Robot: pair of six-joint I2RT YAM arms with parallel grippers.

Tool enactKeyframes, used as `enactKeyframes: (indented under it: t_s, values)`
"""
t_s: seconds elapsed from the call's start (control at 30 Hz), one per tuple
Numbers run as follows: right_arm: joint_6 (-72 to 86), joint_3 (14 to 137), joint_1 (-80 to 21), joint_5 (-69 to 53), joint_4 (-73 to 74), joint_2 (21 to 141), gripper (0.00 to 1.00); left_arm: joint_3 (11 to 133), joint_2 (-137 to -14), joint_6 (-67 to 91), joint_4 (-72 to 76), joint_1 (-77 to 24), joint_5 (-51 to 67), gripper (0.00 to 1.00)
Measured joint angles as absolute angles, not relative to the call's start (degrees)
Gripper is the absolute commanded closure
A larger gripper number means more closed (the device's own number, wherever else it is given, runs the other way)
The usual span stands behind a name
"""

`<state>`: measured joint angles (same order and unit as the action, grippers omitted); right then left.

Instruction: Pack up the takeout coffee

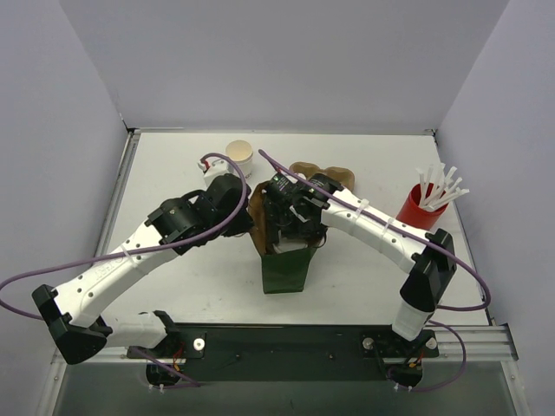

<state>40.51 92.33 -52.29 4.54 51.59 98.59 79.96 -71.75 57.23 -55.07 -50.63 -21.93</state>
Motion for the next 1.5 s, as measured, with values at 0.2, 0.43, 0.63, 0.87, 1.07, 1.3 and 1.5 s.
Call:
enactKeyframes:
  t_s: [0.2,0.43,0.63,0.87,1.07,1.3,1.5]
  values:
    - [40.51,92.79,-52.56,4.58,51.62,99.00,0.51,80.23,-71.53,51.55,-54.72,-50.63,-22.13,1.00]
    - [40.51,93.49,-52.56,4.58,51.70,99.57,0.51,82.43,-72.69,41.39,-54.28,-50.63,-20.53,1.00]
    - [40.56,94.04,-52.56,4.60,51.66,100.05,0.51,87.66,-77.65,35.42,-58.28,-50.92,-23.81,1.00]
    - [40.56,94.37,-52.56,4.73,51.59,100.42,0.51,89.52,-79.57,31.68,-62.63,-51.40,-29.26,1.00]
    - [40.51,94.96,-52.58,4.67,51.20,101.01,0.51,90.54,-79.77,30.57,-64.90,-51.90,-33.76,1.00]
    - [40.51,94.98,-52.58,4.05,50.74,101.47,0.51,91.88,-80.18,29.43,-67.11,-52.58,-37.60,1.00]
    - [40.49,95.26,-52.56,3.92,51.05,101.62,0.51,91.61,-79.81,29.45,-65.80,-52.40,-35.77,0.91]
